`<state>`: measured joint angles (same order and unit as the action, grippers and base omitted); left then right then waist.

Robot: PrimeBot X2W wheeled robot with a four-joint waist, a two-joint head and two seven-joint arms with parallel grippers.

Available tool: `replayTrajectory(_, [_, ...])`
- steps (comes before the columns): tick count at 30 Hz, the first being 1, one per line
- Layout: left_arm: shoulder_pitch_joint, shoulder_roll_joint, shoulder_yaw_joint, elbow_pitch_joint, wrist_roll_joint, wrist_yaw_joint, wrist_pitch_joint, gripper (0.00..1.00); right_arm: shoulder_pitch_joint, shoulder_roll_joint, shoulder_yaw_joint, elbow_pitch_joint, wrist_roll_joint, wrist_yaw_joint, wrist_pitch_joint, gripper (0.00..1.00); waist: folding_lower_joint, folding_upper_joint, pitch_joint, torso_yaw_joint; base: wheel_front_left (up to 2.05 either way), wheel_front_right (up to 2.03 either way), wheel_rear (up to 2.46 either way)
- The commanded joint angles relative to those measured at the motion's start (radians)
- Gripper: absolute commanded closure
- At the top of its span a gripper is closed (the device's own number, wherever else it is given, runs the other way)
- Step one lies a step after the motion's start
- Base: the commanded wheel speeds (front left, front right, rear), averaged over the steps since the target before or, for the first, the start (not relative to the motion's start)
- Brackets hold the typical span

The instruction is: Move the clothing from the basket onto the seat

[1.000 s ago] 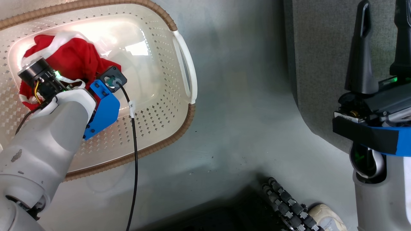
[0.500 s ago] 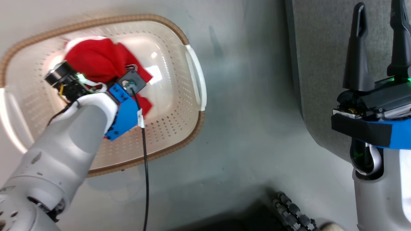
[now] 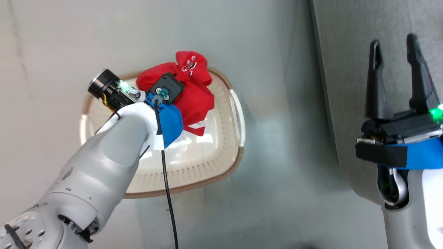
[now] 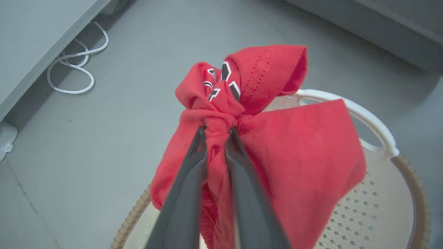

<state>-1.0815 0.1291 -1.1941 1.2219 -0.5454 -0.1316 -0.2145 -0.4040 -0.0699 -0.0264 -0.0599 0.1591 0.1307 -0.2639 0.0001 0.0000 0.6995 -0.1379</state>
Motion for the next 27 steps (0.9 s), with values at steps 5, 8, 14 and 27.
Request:
replayTrajectory(5, [0.021, -0.010, 0.052, -0.028, -0.052, 0.003, -0.043, 1.00, 0.060, -0.017, -0.009, 0.024, -0.008, 0.000, -0.001, 0.00, -0.0001, 0.0000, -0.179, 0.070, 0.00, 0.00, 0.00])
replayTrajectory(8, [0.032, -0.010, 0.090, -0.057, -0.078, 0.012, -0.051, 1.00, 0.090, -0.021, -0.015, 0.036, -0.010, 0.000, -0.001, 0.00, -0.0001, 0.0000, -0.236, 0.083, 0.00, 0.00, 0.00])
replayTrajectory(14, [0.079, 0.029, 0.190, -0.209, -0.080, 0.052, -0.051, 1.00, 0.153, -0.021, -0.019, 0.059, -0.012, 0.000, -0.001, 0.00, -0.0001, 0.0000, -0.343, 0.096, 0.00, 0.00, 0.00])
replayTrajectory(27, [0.269, 0.039, 0.303, -0.458, -0.014, 0.076, -0.052, 1.00, 0.288, -0.009, -0.013, 0.098, -0.015, 0.000, -0.001, 0.00, -0.0001, 0.0000, -0.527, 0.122, 0.00, 0.00, 0.00])
